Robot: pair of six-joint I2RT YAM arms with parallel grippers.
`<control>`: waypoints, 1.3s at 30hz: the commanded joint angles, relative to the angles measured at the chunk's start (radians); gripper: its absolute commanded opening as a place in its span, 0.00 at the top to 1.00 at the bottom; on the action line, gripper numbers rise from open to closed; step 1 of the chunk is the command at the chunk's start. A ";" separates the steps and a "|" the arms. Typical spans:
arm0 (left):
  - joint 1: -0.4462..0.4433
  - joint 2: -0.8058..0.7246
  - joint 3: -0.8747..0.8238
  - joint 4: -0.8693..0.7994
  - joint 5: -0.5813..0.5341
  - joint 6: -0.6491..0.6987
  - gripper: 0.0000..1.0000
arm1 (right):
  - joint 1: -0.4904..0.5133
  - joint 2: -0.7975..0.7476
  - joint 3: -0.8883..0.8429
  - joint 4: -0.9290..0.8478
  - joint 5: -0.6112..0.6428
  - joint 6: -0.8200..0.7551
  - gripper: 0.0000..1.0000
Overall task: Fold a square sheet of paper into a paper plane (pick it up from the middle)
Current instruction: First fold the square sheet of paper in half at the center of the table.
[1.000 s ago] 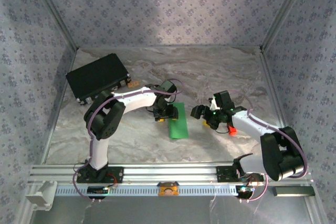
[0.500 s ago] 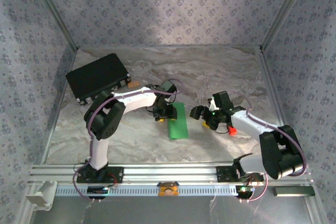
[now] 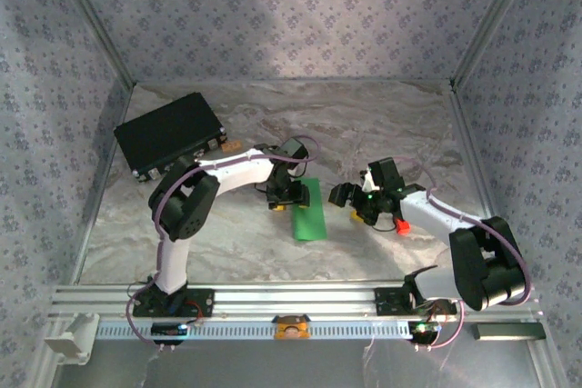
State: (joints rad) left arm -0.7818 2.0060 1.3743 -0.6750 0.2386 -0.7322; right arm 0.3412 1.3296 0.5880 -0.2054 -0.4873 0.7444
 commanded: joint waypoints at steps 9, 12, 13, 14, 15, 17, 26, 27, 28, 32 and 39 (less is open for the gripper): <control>-0.007 0.120 -0.037 0.136 -0.063 0.038 0.37 | 0.010 0.012 0.020 -0.007 -0.021 -0.008 0.11; -0.008 0.120 -0.038 0.140 -0.061 0.035 0.37 | 0.014 0.016 0.020 0.002 -0.025 -0.009 0.12; -0.007 0.120 -0.038 0.142 -0.061 0.034 0.37 | 0.017 0.018 0.021 0.005 -0.028 -0.010 0.13; -0.007 0.120 -0.040 0.143 -0.061 0.031 0.38 | 0.018 0.020 0.022 0.007 -0.028 -0.010 0.13; -0.008 0.119 -0.042 0.146 -0.061 0.026 0.38 | 0.019 0.023 0.024 0.009 -0.031 -0.010 0.13; -0.007 0.116 -0.045 0.159 -0.053 0.018 0.38 | 0.024 0.028 0.027 0.009 -0.031 -0.009 0.14; -0.007 0.120 -0.051 0.172 -0.044 0.010 0.37 | 0.027 0.033 0.030 0.002 -0.025 -0.009 0.14; -0.008 0.120 -0.050 0.172 -0.045 0.010 0.37 | 0.027 0.032 0.032 0.001 -0.025 -0.009 0.14; -0.007 0.122 -0.050 0.173 -0.044 0.006 0.37 | 0.027 0.033 0.033 -0.001 -0.024 -0.010 0.14; -0.010 0.128 -0.050 0.175 -0.042 0.001 0.37 | 0.028 0.033 0.032 -0.003 -0.020 -0.008 0.14; -0.013 0.131 -0.057 0.176 -0.055 -0.014 0.37 | 0.029 0.031 0.033 -0.007 -0.019 -0.007 0.14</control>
State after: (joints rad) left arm -0.7818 2.0087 1.3739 -0.6708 0.2386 -0.7528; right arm 0.3626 1.3521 0.5949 -0.2016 -0.5022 0.7444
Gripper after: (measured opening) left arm 0.635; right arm 0.864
